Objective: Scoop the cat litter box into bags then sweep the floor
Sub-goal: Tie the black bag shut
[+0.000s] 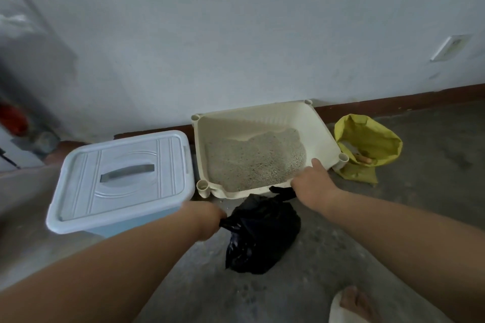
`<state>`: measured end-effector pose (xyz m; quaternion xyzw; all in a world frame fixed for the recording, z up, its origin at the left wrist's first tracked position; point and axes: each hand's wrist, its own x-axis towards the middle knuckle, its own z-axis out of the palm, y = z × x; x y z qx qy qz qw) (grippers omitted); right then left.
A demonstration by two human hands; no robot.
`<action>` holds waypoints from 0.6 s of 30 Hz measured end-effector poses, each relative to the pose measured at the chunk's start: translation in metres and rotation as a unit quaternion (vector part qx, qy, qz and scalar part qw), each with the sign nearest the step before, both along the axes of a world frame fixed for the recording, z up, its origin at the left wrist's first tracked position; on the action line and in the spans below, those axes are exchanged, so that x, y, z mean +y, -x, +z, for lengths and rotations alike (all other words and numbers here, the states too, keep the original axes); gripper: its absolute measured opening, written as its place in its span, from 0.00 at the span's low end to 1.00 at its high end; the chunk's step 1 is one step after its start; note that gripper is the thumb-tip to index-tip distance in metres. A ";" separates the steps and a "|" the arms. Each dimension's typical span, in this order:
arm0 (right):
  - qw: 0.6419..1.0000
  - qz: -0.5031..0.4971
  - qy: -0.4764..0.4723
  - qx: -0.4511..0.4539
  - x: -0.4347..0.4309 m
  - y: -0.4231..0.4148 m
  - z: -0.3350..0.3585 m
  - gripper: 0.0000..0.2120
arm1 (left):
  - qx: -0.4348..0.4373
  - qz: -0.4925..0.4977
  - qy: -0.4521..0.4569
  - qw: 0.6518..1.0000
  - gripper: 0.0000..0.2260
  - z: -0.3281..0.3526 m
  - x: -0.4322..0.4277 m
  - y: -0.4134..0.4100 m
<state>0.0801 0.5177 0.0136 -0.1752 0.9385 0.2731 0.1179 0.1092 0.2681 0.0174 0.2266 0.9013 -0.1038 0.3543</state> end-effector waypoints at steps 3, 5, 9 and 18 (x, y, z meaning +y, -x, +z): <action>1.000 -0.003 -0.009 -0.018 0.012 0.001 -0.018 0.13 | -0.007 -0.010 0.015 1.000 0.14 -0.012 -0.007 0.005; 0.999 -0.012 -0.025 -0.025 0.022 0.004 -0.028 0.12 | -0.016 -0.018 0.025 0.999 0.14 -0.022 -0.014 0.008; 0.998 -0.033 -0.042 -0.037 0.028 0.008 -0.038 0.12 | -0.039 -0.014 0.032 0.999 0.15 -0.028 -0.016 0.009; 0.694 -0.400 0.596 -0.059 0.013 0.034 -0.039 0.11 | -0.225 0.541 -0.478 0.654 0.13 -0.016 0.007 0.021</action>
